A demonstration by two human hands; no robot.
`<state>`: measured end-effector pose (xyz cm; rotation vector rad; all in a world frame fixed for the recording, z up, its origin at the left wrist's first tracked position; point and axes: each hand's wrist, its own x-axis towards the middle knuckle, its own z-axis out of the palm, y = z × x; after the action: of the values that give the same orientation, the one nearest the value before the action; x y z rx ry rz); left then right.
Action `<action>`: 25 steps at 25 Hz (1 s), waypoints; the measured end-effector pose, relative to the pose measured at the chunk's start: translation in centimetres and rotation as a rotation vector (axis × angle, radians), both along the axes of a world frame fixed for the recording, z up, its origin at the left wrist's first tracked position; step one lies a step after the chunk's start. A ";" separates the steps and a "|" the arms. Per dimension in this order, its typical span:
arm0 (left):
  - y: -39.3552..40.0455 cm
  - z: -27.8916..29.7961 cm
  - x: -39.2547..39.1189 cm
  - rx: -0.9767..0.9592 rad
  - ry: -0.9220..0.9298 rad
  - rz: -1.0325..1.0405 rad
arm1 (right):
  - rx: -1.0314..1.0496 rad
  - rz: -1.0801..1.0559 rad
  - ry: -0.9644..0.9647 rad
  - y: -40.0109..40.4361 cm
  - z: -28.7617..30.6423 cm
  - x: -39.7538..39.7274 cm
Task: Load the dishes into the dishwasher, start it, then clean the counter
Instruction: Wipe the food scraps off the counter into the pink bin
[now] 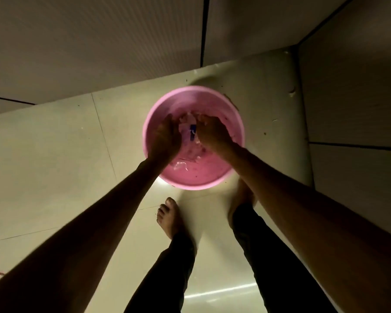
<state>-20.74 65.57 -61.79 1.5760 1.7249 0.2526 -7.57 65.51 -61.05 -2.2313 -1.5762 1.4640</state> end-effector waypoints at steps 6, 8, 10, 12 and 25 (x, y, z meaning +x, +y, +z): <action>-1.3 7.3 -0.6 -0.066 -0.063 0.070 | 0.086 0.071 -0.216 -1.9 5.6 -0.2; -1.2 9.8 0.1 -0.119 -0.090 0.031 | 0.033 0.106 -0.122 -1.4 7.8 0.0; -1.2 11.9 0.4 -0.095 -0.075 -0.007 | -0.040 0.112 -0.027 -1.1 10.2 0.2; -1.4 13.6 0.3 -0.055 -0.026 -0.046 | -0.024 0.077 -0.007 -1.1 12.5 0.4; -4.1 28.2 0.8 0.010 0.038 -0.166 | 0.210 0.025 -0.065 -4.8 29.7 0.6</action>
<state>-19.92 61.45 -33.64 1.7303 1.6122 0.1499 -6.98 60.75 -31.38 -2.1682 -1.6945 1.1797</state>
